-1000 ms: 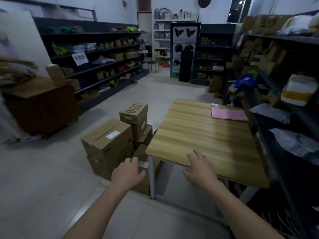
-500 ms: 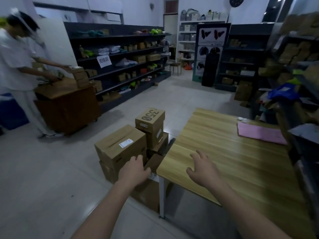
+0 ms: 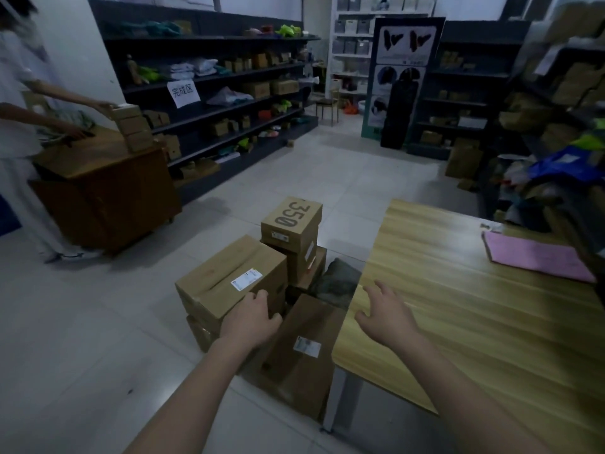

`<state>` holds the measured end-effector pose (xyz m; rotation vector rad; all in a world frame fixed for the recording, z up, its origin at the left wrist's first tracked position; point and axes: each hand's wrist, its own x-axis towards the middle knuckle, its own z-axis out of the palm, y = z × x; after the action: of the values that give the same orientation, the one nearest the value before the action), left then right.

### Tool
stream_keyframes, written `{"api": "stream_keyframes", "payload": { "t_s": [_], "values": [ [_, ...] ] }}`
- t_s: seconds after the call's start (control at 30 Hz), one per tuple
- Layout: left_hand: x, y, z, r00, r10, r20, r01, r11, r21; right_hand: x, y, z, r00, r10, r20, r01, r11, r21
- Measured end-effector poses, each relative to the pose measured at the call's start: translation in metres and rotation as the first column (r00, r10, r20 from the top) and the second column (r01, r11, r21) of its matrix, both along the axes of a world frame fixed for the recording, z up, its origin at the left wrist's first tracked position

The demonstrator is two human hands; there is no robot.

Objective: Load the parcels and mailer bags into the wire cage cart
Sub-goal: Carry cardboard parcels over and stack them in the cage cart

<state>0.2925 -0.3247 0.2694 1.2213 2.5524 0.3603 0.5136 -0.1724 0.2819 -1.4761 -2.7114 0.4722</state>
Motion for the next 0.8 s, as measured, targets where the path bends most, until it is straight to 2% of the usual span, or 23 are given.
{"api": "stream_keyframes", "payload": {
  "t_s": [0.27,0.53,0.8],
  "values": [
    [-0.121,0.048,-0.033,0.986,-0.137,0.099,0.142,0.989,-0.045,-0.112,0.029,-0.028,0.996,-0.092,0.017,0.093,0.995,-0.032],
    [-0.187,0.125,-0.086,0.970,-0.178,0.166,0.196,0.975,-0.102,-0.150,0.085,-0.083,0.983,-0.183,0.032,0.185,0.978,-0.098],
    [-0.223,0.197,-0.205,0.955,-0.146,0.259,0.195,0.965,-0.174,-0.191,0.137,-0.203,0.957,-0.291,0.016,0.286,0.927,-0.244]
  ]
}}
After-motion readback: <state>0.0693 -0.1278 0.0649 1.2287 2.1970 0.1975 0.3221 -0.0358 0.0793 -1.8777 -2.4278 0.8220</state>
